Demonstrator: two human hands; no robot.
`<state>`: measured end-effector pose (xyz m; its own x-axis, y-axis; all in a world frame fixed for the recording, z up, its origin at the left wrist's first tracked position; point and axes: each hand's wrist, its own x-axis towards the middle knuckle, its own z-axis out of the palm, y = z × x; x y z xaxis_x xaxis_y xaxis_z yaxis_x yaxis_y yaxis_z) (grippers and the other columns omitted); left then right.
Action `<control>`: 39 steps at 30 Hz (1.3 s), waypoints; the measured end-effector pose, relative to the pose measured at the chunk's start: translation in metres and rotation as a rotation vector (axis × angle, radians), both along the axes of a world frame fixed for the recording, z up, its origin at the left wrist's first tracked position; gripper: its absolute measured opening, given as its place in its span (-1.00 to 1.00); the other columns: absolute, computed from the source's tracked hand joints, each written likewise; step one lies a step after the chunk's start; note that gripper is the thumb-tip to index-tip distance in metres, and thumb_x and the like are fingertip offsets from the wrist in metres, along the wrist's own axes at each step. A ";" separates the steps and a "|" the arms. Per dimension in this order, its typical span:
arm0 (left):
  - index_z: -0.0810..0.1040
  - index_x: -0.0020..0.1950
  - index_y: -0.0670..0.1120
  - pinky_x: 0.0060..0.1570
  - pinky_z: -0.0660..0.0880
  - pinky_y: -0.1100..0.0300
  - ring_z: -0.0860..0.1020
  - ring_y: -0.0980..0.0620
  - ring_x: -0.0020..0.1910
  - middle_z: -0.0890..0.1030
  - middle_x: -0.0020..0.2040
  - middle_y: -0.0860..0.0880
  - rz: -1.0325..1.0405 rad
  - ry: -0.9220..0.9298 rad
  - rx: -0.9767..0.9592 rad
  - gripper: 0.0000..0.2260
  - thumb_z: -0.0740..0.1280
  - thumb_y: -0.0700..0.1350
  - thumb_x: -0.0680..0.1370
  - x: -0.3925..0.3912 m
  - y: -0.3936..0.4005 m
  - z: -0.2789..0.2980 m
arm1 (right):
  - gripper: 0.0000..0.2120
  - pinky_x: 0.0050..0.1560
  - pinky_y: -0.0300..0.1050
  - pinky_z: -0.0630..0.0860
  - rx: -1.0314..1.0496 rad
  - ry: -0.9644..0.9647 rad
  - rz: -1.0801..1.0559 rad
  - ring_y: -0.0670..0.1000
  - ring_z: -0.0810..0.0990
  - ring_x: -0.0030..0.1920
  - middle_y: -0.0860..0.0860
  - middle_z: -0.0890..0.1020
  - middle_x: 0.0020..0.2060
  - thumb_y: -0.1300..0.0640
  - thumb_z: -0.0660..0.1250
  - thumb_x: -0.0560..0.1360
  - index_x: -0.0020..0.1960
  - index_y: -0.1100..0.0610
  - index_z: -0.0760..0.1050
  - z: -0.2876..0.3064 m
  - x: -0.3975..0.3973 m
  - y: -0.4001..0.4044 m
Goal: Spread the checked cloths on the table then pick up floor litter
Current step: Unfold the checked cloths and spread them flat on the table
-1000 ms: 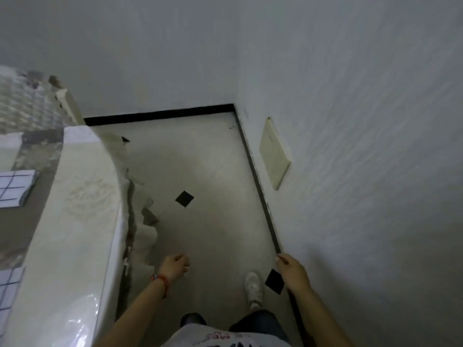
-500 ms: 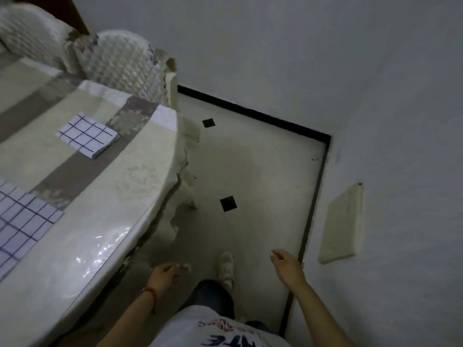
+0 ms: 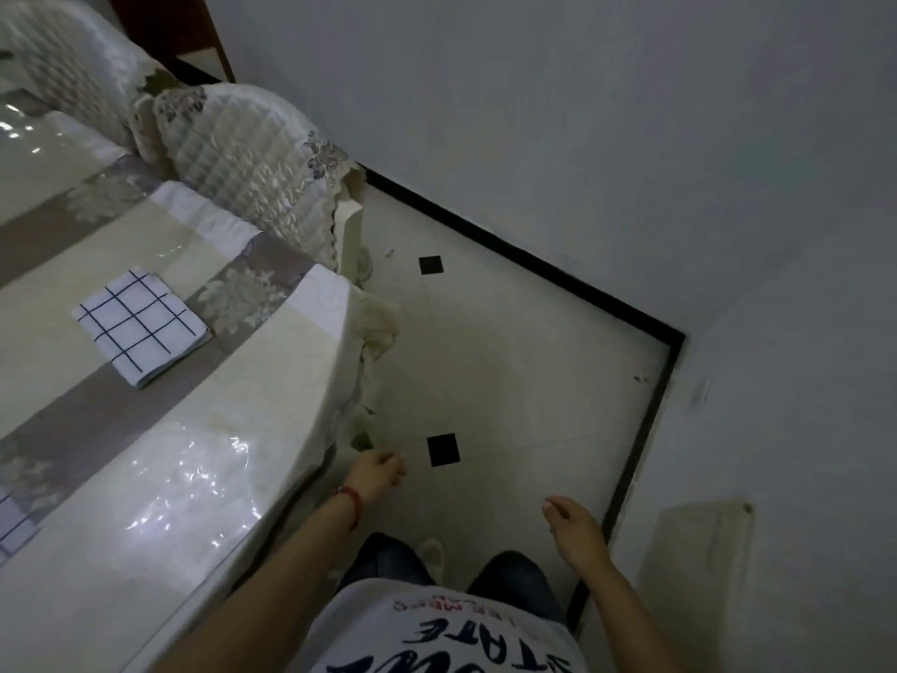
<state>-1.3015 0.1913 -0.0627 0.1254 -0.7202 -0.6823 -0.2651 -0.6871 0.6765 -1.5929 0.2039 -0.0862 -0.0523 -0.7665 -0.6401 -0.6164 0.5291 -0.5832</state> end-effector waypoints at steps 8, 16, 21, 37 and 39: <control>0.53 -0.11 -0.16 0.02 0.44 0.12 0.52 -0.01 -0.12 0.56 -0.13 -0.11 0.123 -0.004 -0.048 -0.80 0.17 -0.11 0.60 0.004 -0.079 0.005 | -0.62 0.32 -0.10 0.36 0.031 -0.029 0.226 0.08 0.48 0.24 0.11 0.49 0.29 0.05 0.12 0.60 0.36 0.18 0.37 0.007 0.027 -0.125; 0.51 -0.22 0.10 0.01 0.52 0.13 0.54 0.14 -0.23 0.57 -0.24 0.09 0.358 0.027 -0.065 -0.79 0.24 -0.14 0.57 -0.001 -0.083 0.012 | -0.75 -0.20 -0.47 0.32 -0.055 -0.178 0.640 -0.16 0.50 -0.08 -0.04 0.57 0.05 0.00 0.15 0.58 0.14 0.05 0.52 0.050 0.125 -0.267; 0.55 -0.11 -0.01 -0.37 0.48 0.41 0.57 0.28 -0.43 0.60 -0.26 0.05 0.725 0.129 -0.158 -0.84 0.21 -0.20 0.58 0.007 -0.088 0.045 | -0.86 -0.26 -0.60 0.37 -0.204 -0.308 0.883 -0.35 0.48 -0.16 -0.20 0.56 -0.13 0.04 0.19 0.57 0.06 -0.07 0.50 0.091 0.212 -0.304; 0.59 0.06 -0.11 0.03 0.39 0.28 0.53 0.08 -0.04 0.62 0.05 -0.07 1.373 -0.409 -0.191 -0.84 0.30 -0.19 0.51 0.183 -0.034 0.061 | -0.75 -0.07 -0.31 0.37 -0.249 -0.391 1.246 -0.09 0.51 0.01 -0.02 0.59 0.02 0.07 0.19 0.55 0.17 0.11 0.52 0.087 0.432 -0.235; 0.54 0.16 -0.16 0.08 0.41 0.24 0.54 0.01 0.04 0.56 0.16 -0.15 1.378 -0.466 -0.153 -0.76 0.29 -0.18 0.51 0.207 -0.039 0.055 | -0.72 0.00 -0.22 0.37 -0.281 -0.346 1.255 -0.05 0.51 0.04 0.03 0.58 0.11 0.07 0.18 0.56 0.20 0.13 0.49 0.083 0.454 -0.232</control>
